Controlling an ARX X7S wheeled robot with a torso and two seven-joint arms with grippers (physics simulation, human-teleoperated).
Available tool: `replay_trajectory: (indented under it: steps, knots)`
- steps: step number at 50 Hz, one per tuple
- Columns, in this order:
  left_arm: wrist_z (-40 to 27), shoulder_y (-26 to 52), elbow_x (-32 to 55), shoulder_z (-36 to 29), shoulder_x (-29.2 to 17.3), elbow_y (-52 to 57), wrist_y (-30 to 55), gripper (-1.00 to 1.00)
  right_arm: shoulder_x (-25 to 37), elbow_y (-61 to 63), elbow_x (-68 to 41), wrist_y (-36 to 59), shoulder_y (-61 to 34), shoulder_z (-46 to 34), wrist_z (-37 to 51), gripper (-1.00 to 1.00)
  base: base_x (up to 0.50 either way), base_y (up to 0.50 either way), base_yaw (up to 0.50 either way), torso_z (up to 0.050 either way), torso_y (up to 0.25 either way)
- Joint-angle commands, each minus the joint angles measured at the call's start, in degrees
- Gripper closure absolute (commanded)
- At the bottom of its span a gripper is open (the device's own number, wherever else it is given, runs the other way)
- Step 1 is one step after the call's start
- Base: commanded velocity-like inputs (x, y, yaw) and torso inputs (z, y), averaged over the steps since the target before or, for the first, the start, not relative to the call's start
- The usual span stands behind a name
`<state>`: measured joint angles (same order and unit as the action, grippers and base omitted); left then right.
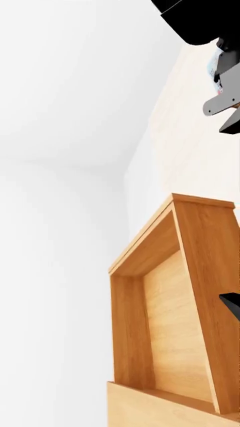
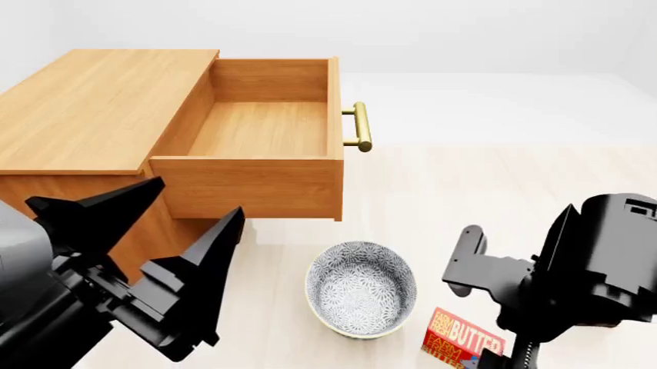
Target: Put the butter at the back in the top drawer of the cabinet and close it.
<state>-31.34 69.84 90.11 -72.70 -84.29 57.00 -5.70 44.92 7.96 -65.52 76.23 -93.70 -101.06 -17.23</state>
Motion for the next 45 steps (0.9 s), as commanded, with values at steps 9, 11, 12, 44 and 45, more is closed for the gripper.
replay_trajectory:
  steps: [9,11,12,44,45]
  knots:
    - [0.1,-0.9,-0.4,-0.3,0.9,-0.8,-0.1,-1.0,-2.4,-5.8,4.5,-3.9,1.9,-3.1,-3.9,-1.0,0.0,0.0,0.0,0.0,0.0]
    - [0.0,-1.0,-0.5,-0.3,0.9,-0.9,0.0,-1.0,-2.4,-6.0,4.8,-4.1,1.9,-3.4,-4.1,-1.0,0.0,0.0,0.0,0.0,0.0]
    - [0.0,-1.0,-0.6,-0.3,1.0,-0.9,0.0,-1.0,-2.5,-6.1,4.9,-4.2,1.9,-3.5,-4.3,-1.0,0.0,0.0,0.0,0.0,0.0]
    - [0.0,-1.4,-0.4,0.0,1.9,-1.5,0.4,-1.0,-5.6,-12.5,10.0,-9.3,4.4,-7.5,-9.1,-1.0,0.0,0.0,0.0,0.0,0.0]
    - [0.0,-1.4,-0.4,0.0,2.0,-1.5,0.5,-1.0,-5.7,-12.6,10.1,-9.4,4.5,-7.5,-9.1,-1.0,0.0,0.0,0.0,0.0,0.0]
